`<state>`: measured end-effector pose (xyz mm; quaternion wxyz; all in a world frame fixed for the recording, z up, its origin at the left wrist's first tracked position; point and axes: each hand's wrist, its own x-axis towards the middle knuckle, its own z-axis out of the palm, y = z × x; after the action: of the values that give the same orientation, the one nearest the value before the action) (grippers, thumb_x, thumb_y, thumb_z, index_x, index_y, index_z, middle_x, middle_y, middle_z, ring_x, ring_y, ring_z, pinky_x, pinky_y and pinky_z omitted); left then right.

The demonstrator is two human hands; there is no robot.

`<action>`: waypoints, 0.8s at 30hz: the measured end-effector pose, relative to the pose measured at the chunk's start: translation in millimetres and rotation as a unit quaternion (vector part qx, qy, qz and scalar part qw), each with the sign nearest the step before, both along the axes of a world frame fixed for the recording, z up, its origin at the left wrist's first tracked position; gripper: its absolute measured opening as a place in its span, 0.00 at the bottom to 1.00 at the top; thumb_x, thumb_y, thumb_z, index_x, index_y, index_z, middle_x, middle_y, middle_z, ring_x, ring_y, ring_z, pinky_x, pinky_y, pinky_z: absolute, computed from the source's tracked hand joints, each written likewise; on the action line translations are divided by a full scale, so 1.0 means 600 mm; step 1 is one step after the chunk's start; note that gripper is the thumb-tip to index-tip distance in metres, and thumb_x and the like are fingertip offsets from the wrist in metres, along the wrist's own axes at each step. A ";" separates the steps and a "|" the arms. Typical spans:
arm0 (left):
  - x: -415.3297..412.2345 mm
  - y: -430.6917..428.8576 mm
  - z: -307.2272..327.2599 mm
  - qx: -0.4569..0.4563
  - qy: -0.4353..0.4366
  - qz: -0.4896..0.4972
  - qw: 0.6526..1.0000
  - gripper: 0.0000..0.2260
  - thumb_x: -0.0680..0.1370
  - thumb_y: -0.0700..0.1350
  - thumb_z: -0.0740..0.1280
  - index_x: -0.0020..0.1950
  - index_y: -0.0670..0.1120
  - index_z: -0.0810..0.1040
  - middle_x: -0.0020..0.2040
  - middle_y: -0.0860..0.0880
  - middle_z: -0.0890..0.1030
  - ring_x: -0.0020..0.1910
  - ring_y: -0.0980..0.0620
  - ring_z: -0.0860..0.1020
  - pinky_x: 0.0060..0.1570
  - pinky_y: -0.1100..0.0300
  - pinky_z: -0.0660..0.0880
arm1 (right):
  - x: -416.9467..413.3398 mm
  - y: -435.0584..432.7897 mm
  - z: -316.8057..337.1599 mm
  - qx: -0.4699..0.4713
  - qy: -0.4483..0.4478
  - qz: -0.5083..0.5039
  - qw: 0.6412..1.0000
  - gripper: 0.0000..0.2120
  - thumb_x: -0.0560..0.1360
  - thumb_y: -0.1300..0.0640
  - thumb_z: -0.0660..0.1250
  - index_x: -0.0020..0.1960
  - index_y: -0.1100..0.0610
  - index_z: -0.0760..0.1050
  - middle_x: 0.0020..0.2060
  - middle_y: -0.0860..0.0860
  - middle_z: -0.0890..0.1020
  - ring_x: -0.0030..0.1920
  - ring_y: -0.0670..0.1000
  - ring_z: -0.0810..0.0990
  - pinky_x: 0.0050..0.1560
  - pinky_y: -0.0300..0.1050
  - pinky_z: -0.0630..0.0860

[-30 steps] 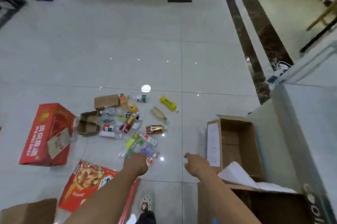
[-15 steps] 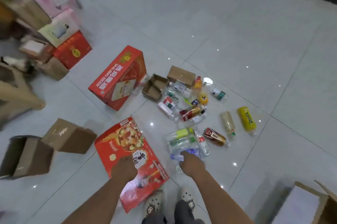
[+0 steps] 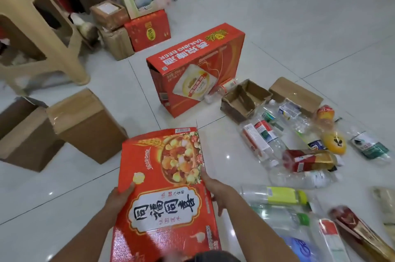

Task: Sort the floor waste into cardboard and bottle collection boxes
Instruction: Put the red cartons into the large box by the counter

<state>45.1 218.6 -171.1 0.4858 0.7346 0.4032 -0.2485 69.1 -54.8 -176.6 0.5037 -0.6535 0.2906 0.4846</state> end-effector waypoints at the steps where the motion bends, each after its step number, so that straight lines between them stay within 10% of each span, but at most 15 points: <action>1: 0.006 0.015 -0.034 -0.021 -0.019 0.019 0.999 0.29 0.73 0.59 0.69 0.66 0.41 0.75 0.56 0.38 0.81 0.51 0.39 0.81 0.57 0.44 0.76 | 0.006 0.000 -0.017 0.011 0.030 -0.014 0.999 0.47 0.68 0.22 0.45 0.74 0.53 0.61 0.73 0.58 0.66 0.74 0.63 0.61 0.68 0.71 0.55; 6: -0.010 0.005 -0.042 -0.022 -0.004 0.033 0.999 0.34 0.72 0.71 0.59 0.59 0.43 0.78 0.53 0.42 0.82 0.48 0.43 0.80 0.53 0.50 0.76 | -0.009 -0.017 -0.044 0.061 0.036 -0.084 0.994 0.48 0.62 0.20 0.46 0.62 0.54 0.75 0.59 0.60 0.80 0.63 0.63 0.75 0.67 0.66 0.65; 9: -0.017 0.007 -0.041 0.089 0.030 -0.016 0.995 0.45 0.69 0.76 0.51 0.62 0.38 0.76 0.56 0.36 0.79 0.53 0.37 0.78 0.60 0.45 0.74 | -0.028 -0.042 -0.043 0.036 0.047 -0.136 0.989 0.45 0.66 0.21 0.44 0.71 0.48 0.67 0.69 0.58 0.71 0.70 0.63 0.67 0.65 0.75 0.57; 12: -0.010 -0.017 -0.040 -0.048 0.074 0.025 0.996 0.39 0.72 0.72 0.50 0.57 0.40 0.79 0.50 0.35 0.83 0.50 0.36 0.80 0.53 0.44 0.77 | -0.029 -0.061 -0.066 0.028 0.064 -0.173 0.983 0.48 0.68 0.22 0.45 0.75 0.54 0.59 0.71 0.59 0.68 0.70 0.63 0.66 0.65 0.74 0.58; 15: -0.008 -0.033 -0.045 -0.174 0.061 0.030 0.982 0.32 0.75 0.69 0.51 0.55 0.44 0.79 0.47 0.37 0.85 0.46 0.37 0.83 0.42 0.48 0.78 | -0.030 -0.060 -0.070 0.054 0.075 -0.177 0.980 0.49 0.67 0.22 0.46 0.64 0.61 0.75 0.57 0.61 0.81 0.55 0.61 0.81 0.65 0.62 0.70; 18: -0.013 -0.043 -0.029 -0.194 0.041 0.062 0.978 0.29 0.76 0.67 0.54 0.56 0.45 0.78 0.47 0.38 0.85 0.46 0.39 0.82 0.42 0.48 0.78 | -0.018 -0.061 -0.059 0.042 0.036 -0.210 0.976 0.41 0.72 0.26 0.46 0.51 0.60 0.78 0.46 0.59 0.82 0.47 0.59 0.82 0.59 0.57 0.76; 24: -0.007 -0.065 0.131 -0.178 -0.041 0.080 0.980 0.28 0.73 0.68 0.56 0.61 0.50 0.77 0.54 0.42 0.84 0.52 0.40 0.82 0.46 0.47 0.79 | -0.020 -0.090 0.099 0.069 -0.049 -0.271 0.959 0.33 0.69 0.27 0.58 0.59 0.54 0.64 0.53 0.58 0.80 0.52 0.59 0.81 0.57 0.64 0.77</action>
<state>41.0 179.8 -92.7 0.6431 0.6114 0.3895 -0.2468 57.3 -109.0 -117.2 0.6735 -0.5372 0.3974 0.3160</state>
